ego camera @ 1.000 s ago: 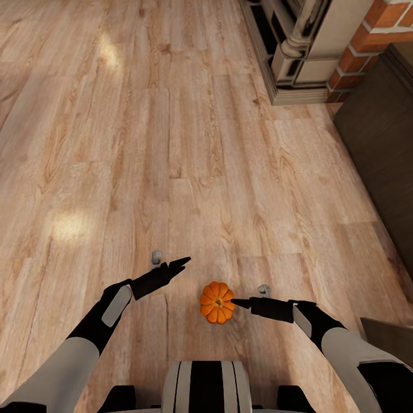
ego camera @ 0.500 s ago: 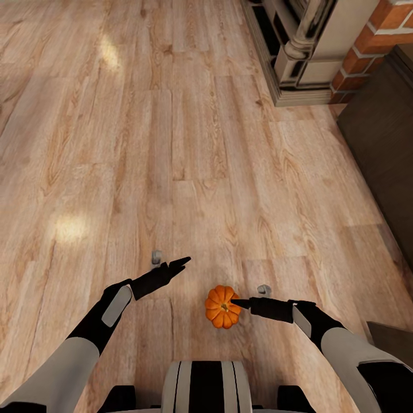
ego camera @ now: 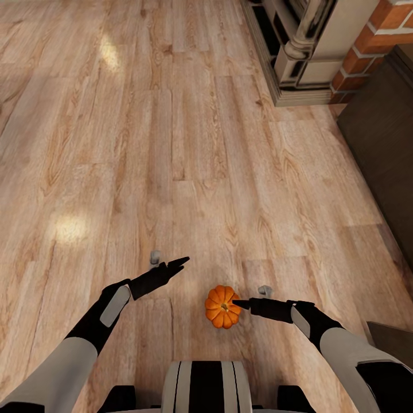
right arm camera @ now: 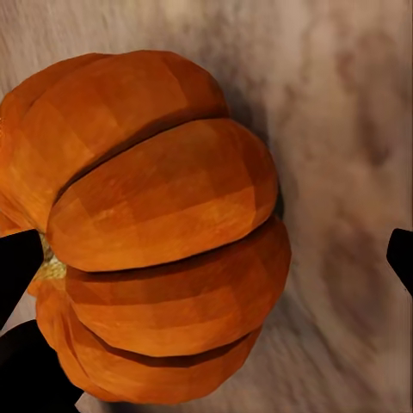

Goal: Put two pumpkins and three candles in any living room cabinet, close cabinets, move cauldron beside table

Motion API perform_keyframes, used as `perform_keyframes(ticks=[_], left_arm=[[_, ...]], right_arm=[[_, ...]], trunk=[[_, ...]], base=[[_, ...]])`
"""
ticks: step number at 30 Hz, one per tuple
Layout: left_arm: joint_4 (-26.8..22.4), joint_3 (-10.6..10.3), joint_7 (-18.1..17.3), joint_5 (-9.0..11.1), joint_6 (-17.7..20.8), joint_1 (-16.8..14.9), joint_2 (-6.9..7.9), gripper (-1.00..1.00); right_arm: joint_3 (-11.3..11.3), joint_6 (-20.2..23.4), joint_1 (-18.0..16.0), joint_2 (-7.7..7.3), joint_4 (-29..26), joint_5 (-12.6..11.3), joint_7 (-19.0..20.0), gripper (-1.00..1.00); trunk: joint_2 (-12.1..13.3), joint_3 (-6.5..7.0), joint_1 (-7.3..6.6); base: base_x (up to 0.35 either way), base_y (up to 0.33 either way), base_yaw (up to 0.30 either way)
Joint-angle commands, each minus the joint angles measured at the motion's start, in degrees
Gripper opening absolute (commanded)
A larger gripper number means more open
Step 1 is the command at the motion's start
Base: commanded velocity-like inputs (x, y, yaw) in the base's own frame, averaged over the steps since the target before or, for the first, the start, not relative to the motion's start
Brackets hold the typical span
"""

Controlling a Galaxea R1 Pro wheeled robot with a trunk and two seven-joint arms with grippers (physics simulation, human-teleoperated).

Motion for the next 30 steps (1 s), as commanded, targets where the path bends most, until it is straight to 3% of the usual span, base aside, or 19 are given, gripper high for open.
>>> perform_keyframes(ticks=[1, 5, 12, 17, 24, 30], left_arm=[[0.00, 0.00, 0.00, 0.01, 0.01, 0.00, 0.00, 1.00], [0.00, 0.00, 0.00, 0.02, 0.02, 0.00, 0.02, 1.00], [0.00, 0.00, 0.00, 0.03, 0.03, 0.00, 0.07, 1.00], [0.00, 0.00, 0.00, 0.03, 0.03, 0.00, 0.09, 1.00], [0.00, 0.00, 0.00, 0.03, 0.02, 0.00, 0.09, 1.00], [0.00, 0.00, 0.00, 0.03, 0.02, 0.00, 0.09, 1.00]], right_arm=[[0.02, -0.05, 0.01, 0.00, 0.00, 0.00, 0.01, 1.00], [0.13, -0.19, -0.01, -0.07, -0.06, 0.38, 0.06, 1.00], [0.07, -0.21, 0.03, -0.09, -0.08, 3.22, -0.64, 1.00], [0.02, -0.21, 0.01, 0.05, -0.08, 3.34, -2.80, 1.00], [0.08, -0.21, 0.02, 0.09, -0.11, 3.44, -2.88, 1.00], [0.08, -0.21, 0.04, 0.17, -0.14, 3.44, -3.00, 1.00]], trunk=[[0.00, 0.00, 0.00], [0.00, 0.00, 0.00], [0.00, 0.02, 0.00], [0.00, 0.02, 0.00], [0.00, -0.03, 0.00], [0.00, -0.03, 0.00]], base=[[0.000, 0.000, 0.000], [0.000, 0.000, 0.000], [0.000, 0.000, 0.096], [0.000, 0.000, 0.041], [0.000, 0.000, 0.057], [0.000, 0.000, 0.225]])
